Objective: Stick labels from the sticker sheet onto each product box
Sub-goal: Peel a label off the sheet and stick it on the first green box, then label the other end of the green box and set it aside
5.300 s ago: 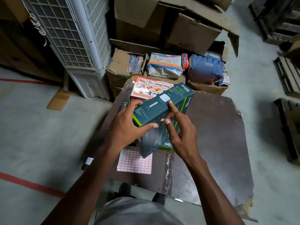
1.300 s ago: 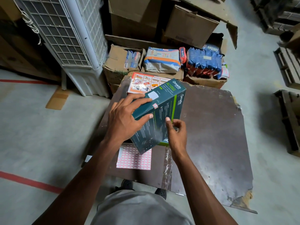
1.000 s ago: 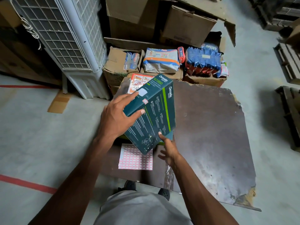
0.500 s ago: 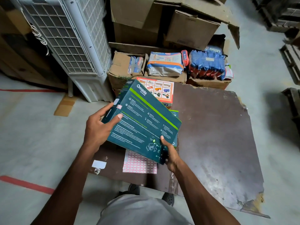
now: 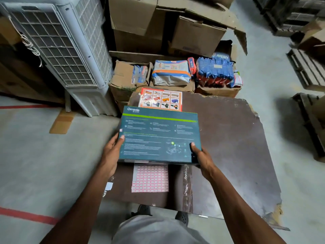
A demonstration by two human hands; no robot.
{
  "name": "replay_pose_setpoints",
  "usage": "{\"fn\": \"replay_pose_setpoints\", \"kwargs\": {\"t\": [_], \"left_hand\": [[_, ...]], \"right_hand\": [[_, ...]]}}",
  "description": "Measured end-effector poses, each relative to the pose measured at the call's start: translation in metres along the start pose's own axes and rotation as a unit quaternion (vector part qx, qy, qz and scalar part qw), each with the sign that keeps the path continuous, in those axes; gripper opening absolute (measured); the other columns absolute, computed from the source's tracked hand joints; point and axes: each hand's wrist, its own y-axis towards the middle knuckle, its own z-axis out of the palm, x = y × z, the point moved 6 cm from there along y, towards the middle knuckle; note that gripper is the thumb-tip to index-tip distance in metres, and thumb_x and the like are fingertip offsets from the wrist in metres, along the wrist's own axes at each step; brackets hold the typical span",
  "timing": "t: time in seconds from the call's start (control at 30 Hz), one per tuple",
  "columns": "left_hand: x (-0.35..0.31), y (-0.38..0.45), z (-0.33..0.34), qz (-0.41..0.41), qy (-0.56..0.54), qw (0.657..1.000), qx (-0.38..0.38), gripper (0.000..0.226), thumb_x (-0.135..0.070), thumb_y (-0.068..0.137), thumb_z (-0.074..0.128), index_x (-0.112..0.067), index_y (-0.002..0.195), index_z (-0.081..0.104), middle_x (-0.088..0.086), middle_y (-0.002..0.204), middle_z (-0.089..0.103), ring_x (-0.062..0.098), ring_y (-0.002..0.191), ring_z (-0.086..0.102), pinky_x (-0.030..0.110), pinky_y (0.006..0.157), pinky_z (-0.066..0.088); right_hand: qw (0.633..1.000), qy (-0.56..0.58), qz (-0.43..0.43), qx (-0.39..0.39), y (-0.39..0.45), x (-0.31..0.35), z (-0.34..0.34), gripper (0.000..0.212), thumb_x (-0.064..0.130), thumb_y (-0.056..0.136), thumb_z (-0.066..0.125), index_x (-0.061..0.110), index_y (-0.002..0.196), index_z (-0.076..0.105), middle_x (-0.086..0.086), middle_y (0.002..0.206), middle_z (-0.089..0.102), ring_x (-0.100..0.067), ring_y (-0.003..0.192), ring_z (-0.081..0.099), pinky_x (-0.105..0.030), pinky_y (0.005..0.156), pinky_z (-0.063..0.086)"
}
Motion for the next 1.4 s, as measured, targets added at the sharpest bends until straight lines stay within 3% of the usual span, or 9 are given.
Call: {"fn": "replay_pose_setpoints", "kwargs": {"t": [0.1,0.33,0.5,0.63,0.8,1.0,1.1,1.23,1.4], "left_hand": [[0.011,0.020,0.005,-0.010,0.077,0.996,0.041,0.035,-0.025,0.106,0.052,-0.024,0.140,0.059,-0.011,0.113,0.073,0.004,0.100,0.068,0.028,0.097,0.053],[0.038,0.055,-0.002,-0.048,0.148,0.986,0.062,0.031,-0.020,0.108,0.047,-0.025,0.134,0.063,0.003,0.124,0.071,0.020,0.107,0.068,0.034,0.097,0.053],[0.059,0.082,-0.006,-0.052,0.180,0.981,0.048,0.039,-0.018,0.105,0.050,-0.035,0.139,0.057,-0.003,0.125,0.071,0.020,0.115,0.067,0.046,0.106,0.051],[0.065,0.086,0.004,-0.052,0.162,0.983,0.066,0.044,-0.011,0.105,0.047,-0.032,0.142,0.054,-0.002,0.127,0.069,0.019,0.118,0.064,0.039,0.104,0.050],[0.083,0.092,0.008,-0.064,0.144,0.985,0.064,0.052,-0.005,0.104,0.046,-0.033,0.148,0.049,-0.003,0.126,0.069,0.016,0.115,0.065,0.032,0.099,0.051],[0.108,0.108,0.001,-0.085,0.120,0.987,0.068,0.054,-0.006,0.103,0.048,-0.035,0.148,0.047,-0.006,0.131,0.067,0.014,0.118,0.064,0.035,0.100,0.051],[0.106,0.106,-0.009,-0.070,0.067,0.995,-0.017,0.039,-0.022,0.107,0.045,-0.025,0.145,0.052,-0.005,0.133,0.063,0.013,0.118,0.059,0.032,0.103,0.046],[0.149,0.070,-0.044,-0.119,0.022,0.966,-0.227,0.024,-0.016,0.102,0.046,-0.013,0.114,0.067,0.016,0.100,0.066,0.027,0.092,0.060,0.032,0.071,0.048],[0.216,0.022,-0.027,-0.191,0.260,0.935,-0.145,0.020,-0.016,0.090,0.071,-0.005,0.107,0.074,0.015,0.107,0.076,0.033,0.100,0.070,0.039,0.088,0.057]], "right_hand": [[0.999,-0.026,-0.015,-0.030,0.019,0.001,-0.003,0.035,0.039,0.100,0.064,0.014,0.124,0.068,-0.003,0.103,0.077,-0.018,0.082,0.071,-0.024,0.063,0.055],[0.996,-0.067,-0.047,-0.043,0.045,0.019,0.008,0.030,0.030,0.104,0.059,0.024,0.133,0.063,-0.002,0.115,0.074,-0.011,0.087,0.070,-0.017,0.054,0.051],[0.994,-0.078,-0.056,-0.045,0.058,0.010,0.016,0.035,0.019,0.106,0.054,0.021,0.140,0.059,-0.005,0.123,0.072,-0.016,0.093,0.068,-0.031,0.074,0.057],[0.995,-0.076,-0.037,-0.048,0.067,-0.008,0.010,0.036,0.013,0.107,0.051,0.023,0.141,0.056,-0.004,0.125,0.071,-0.025,0.102,0.072,-0.046,0.090,0.061],[0.995,-0.072,-0.027,-0.061,0.071,-0.015,0.007,0.039,0.006,0.106,0.052,0.022,0.140,0.055,-0.005,0.123,0.070,-0.016,0.087,0.071,-0.029,0.067,0.060],[0.996,-0.068,-0.017,-0.064,0.080,-0.032,0.006,0.043,0.005,0.102,0.057,0.019,0.143,0.052,-0.008,0.128,0.069,-0.022,0.094,0.073,-0.031,0.072,0.063],[0.995,-0.061,0.003,-0.072,0.081,-0.040,0.005,0.047,0.013,0.099,0.064,0.024,0.144,0.051,-0.009,0.128,0.069,-0.029,0.104,0.073,-0.051,0.094,0.060],[0.947,-0.170,-0.031,-0.272,0.042,-0.025,-0.003,0.047,0.028,0.093,0.067,0.027,0.139,0.056,-0.007,0.140,0.058,-0.032,0.128,0.053,-0.053,0.111,0.041],[0.920,-0.179,-0.183,-0.298,-0.017,-0.018,0.024,0.042,0.012,0.092,0.059,0.031,0.128,0.057,0.007,0.130,0.057,-0.022,0.126,0.043,-0.047,0.106,0.029]]}}
